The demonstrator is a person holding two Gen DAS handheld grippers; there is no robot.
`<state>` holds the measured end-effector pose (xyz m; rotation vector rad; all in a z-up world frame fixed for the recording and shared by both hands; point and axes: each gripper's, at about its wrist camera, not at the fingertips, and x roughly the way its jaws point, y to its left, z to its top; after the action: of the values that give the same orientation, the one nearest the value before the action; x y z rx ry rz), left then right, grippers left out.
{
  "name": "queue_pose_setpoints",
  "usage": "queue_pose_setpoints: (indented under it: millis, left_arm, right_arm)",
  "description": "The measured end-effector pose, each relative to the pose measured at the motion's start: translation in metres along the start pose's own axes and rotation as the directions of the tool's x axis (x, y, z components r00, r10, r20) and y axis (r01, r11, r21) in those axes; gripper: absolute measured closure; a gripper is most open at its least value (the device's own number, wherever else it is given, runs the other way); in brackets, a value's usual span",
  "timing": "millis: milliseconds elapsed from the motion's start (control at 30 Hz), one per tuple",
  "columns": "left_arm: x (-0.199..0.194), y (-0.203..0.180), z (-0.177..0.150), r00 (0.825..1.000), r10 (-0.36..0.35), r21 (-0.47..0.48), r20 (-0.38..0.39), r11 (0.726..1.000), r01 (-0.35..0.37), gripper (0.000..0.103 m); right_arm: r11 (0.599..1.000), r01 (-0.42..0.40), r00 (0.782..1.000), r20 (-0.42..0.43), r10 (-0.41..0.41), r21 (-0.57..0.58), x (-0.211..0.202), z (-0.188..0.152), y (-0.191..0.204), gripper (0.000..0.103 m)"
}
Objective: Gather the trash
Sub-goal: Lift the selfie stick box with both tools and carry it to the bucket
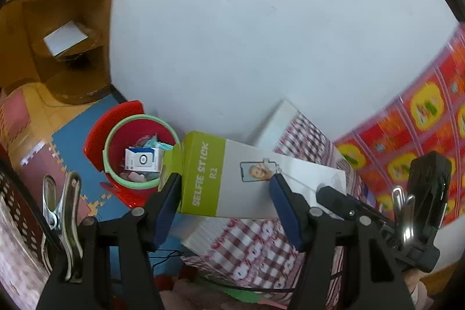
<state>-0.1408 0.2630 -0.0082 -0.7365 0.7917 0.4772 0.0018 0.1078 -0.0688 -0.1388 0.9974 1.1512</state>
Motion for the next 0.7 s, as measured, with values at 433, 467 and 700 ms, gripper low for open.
queue_pose_setpoints:
  millis: [433, 467, 700]
  left_arm:
    - [0.042, 0.083, 0.041, 1.000, -0.008, -0.123, 0.004, 0.992, 0.008, 0.039]
    - [0.047, 0.090, 0.043, 1.000, -0.015, -0.128, -0.001, 0.992, 0.015, 0.039]
    - [0.087, 0.131, 0.056, 0.996, -0.063, -0.126, -0.061, 0.991, 0.055, 0.039]
  right_arm:
    - [0.996, -0.008, 0.995, -0.100, -0.001, -0.088, 0.092, 0.052, 0.032, 0.030]
    - [0.996, -0.002, 0.994, -0.107, -0.008, -0.087, 0.099, 0.056, 0.033, 0.031]
    - [0.996, 0.036, 0.987, -0.156, -0.049, -0.085, 0.154, 0.073, 0.033, 0.031]
